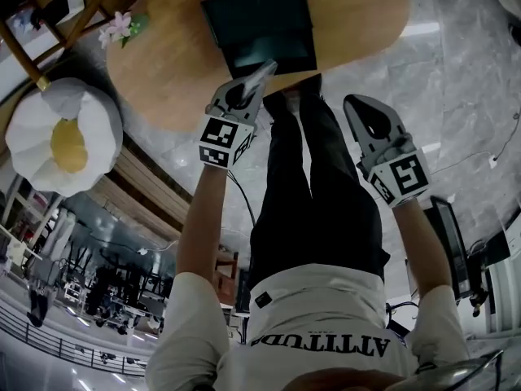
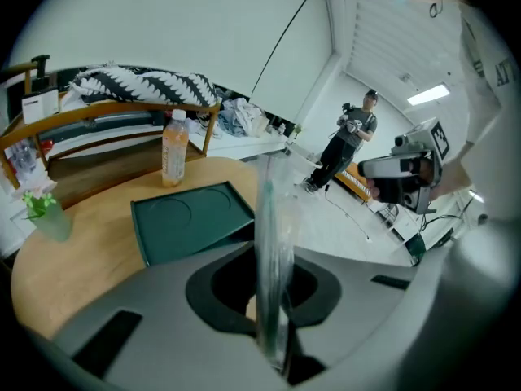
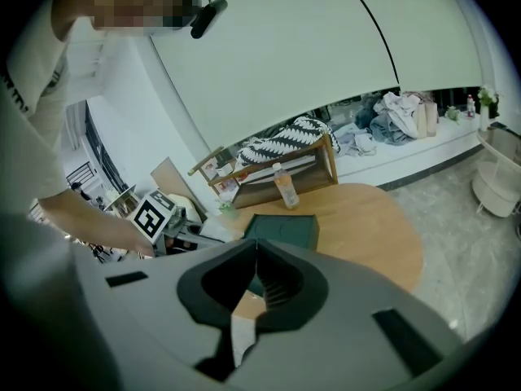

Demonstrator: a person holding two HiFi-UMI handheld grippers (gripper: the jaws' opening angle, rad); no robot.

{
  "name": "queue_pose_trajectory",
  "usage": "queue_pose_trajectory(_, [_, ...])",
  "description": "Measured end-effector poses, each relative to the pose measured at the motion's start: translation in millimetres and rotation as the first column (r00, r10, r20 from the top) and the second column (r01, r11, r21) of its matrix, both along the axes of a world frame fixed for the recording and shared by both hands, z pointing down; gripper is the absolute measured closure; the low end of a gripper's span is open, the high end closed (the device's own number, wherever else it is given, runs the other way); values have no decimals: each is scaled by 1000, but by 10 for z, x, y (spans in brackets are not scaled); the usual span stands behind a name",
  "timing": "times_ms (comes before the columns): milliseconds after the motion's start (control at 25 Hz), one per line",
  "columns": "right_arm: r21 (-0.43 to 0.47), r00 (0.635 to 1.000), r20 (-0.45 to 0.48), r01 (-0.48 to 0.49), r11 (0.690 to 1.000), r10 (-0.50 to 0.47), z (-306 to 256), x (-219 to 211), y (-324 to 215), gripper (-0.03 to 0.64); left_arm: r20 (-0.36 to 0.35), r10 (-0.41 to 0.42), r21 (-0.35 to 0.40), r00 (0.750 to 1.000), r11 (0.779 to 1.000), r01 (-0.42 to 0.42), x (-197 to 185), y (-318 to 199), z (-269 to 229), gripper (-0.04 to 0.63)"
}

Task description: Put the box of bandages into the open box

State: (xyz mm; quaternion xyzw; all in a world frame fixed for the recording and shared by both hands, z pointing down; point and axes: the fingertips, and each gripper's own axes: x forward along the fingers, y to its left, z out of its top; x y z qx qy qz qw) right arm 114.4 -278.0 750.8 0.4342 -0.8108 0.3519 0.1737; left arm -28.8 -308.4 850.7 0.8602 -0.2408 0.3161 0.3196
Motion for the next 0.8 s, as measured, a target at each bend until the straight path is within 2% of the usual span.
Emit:
queue_pose_trajectory(240, [-10, 1000, 22, -7, 1000, 8, 255, 12, -3, 595, 72, 109, -49, 991, 993, -106, 133, -10, 487, 552])
queue_pose_trajectory(400, [-19, 999, 36, -15, 1000, 16, 390, 47, 9, 595, 139, 188, -91, 972, 980, -176, 208, -20, 756, 552])
queue_pose_trajectory(520, [-28, 999, 46, -23, 999, 24, 502, 68, 43, 595, 182, 250, -128, 951, 965, -229, 268, -22, 938, 552])
queue_pose_trajectory(800, [-35, 997, 69, -33, 999, 35, 660, 95, 28, 595, 254, 404, -220, 879, 909, -354, 397, 65, 1323, 552])
